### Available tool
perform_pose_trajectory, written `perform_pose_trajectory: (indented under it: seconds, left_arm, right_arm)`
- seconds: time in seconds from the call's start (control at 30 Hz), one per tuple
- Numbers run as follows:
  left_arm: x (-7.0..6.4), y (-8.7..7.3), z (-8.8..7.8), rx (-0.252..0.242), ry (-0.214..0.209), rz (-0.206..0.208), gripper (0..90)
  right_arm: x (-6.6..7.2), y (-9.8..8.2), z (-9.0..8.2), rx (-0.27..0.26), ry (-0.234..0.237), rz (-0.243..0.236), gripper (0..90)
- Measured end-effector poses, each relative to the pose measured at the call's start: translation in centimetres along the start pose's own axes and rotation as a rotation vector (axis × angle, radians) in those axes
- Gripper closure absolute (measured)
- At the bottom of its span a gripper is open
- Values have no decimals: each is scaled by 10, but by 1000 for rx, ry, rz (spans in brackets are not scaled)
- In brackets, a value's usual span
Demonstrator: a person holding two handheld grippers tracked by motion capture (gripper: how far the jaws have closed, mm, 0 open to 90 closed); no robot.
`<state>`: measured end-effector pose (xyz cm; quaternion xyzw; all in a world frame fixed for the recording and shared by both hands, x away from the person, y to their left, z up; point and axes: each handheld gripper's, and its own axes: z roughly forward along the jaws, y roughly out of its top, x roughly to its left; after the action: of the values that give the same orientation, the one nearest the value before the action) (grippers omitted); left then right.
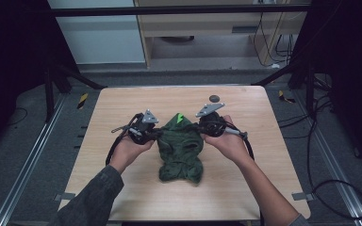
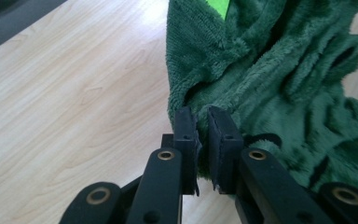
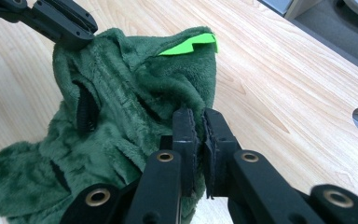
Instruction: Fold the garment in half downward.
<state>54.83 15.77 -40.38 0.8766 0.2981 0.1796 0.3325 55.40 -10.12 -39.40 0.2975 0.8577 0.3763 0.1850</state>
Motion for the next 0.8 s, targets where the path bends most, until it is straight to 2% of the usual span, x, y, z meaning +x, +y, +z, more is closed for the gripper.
perform_pose_trajectory:
  seconds: [0.53,0.8]
  left_arm:
    - [-16,-23,-6,-27,-22,-2,820]
    - [-23,-31,-7,-34,-33,0,819]
  right_arm:
    - [23,-20,-6,-23,20,-20,843]
    - [29,-30,-7,-24,30,-25,839]
